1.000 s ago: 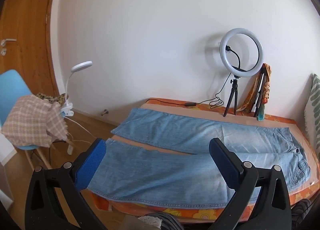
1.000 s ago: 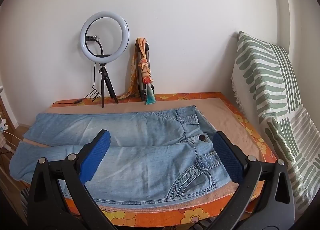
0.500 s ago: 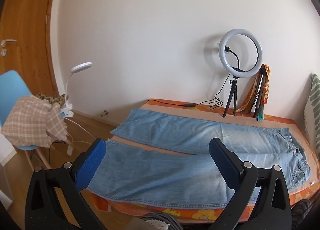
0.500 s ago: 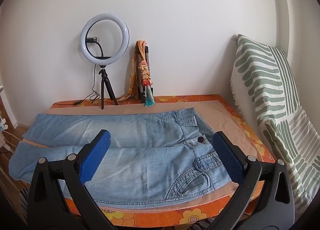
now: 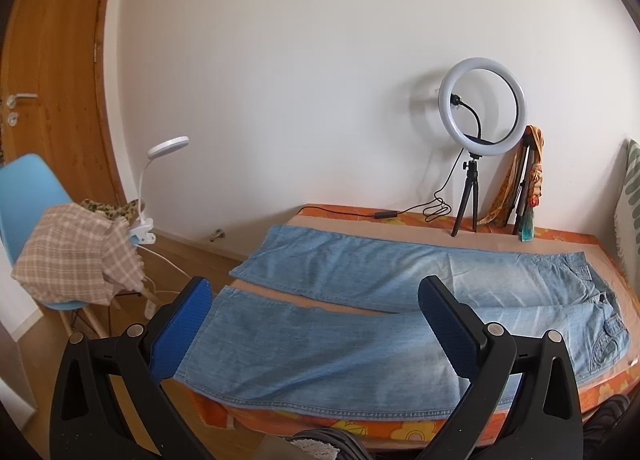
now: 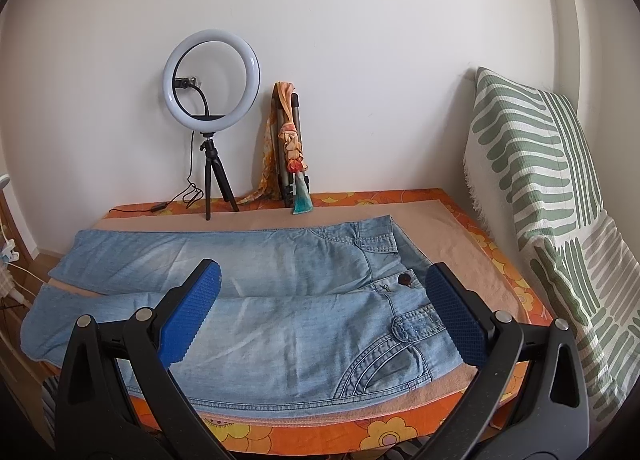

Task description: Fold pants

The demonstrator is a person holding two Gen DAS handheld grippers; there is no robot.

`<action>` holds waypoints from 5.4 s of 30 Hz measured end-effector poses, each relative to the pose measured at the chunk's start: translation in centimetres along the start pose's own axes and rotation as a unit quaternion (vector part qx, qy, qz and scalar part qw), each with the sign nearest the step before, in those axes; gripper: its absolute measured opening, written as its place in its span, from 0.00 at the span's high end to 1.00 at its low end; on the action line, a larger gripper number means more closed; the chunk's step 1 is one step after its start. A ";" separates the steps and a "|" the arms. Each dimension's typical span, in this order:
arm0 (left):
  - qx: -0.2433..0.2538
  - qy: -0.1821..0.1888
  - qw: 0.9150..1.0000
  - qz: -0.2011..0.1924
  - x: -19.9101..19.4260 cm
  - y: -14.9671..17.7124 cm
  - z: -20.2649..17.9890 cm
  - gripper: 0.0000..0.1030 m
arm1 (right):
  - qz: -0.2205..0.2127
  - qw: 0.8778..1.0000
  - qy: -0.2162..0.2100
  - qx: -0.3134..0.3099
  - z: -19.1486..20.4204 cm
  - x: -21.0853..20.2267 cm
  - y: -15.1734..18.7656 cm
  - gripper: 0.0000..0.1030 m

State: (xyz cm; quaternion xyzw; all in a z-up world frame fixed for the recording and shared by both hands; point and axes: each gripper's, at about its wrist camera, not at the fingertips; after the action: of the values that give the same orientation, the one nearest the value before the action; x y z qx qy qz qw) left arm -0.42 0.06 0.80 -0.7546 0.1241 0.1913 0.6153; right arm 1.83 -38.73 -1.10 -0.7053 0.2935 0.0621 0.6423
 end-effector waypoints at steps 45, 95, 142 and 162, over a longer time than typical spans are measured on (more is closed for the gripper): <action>0.006 0.003 1.000 -0.001 0.2 0.2 -0.5 0.00 | 0.000 1.000 -0.003 0.002 0.4 0.8 1.0 0.00; -0.085 -0.065 0.981 0.163 10.3 8.1 17.2 0.36 | 0.109 0.901 -0.297 -0.297 15.9 10.0 9.6 0.07; -0.374 0.020 0.907 0.194 17.2 13.1 27.5 0.94 | 0.152 0.837 -0.345 -0.396 25.3 12.1 13.0 0.94; -0.423 0.002 0.887 0.184 18.4 14.1 28.0 0.95 | 0.096 0.850 -0.307 -0.417 24.6 9.8 11.6 0.95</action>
State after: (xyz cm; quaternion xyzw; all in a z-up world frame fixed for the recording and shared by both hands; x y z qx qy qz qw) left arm 6.31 25.32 -24.52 -0.9075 0.1686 0.3339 0.1910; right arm 11.26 -18.80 -19.86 -0.8202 0.0944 0.4532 0.3361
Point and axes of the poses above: each gripper's, at about its wrist camera, not at the fingertips, and x roughly the way its jaws point, z to its left, y to its underside, and after that the axes turned 13 degrees about -x, right-handed
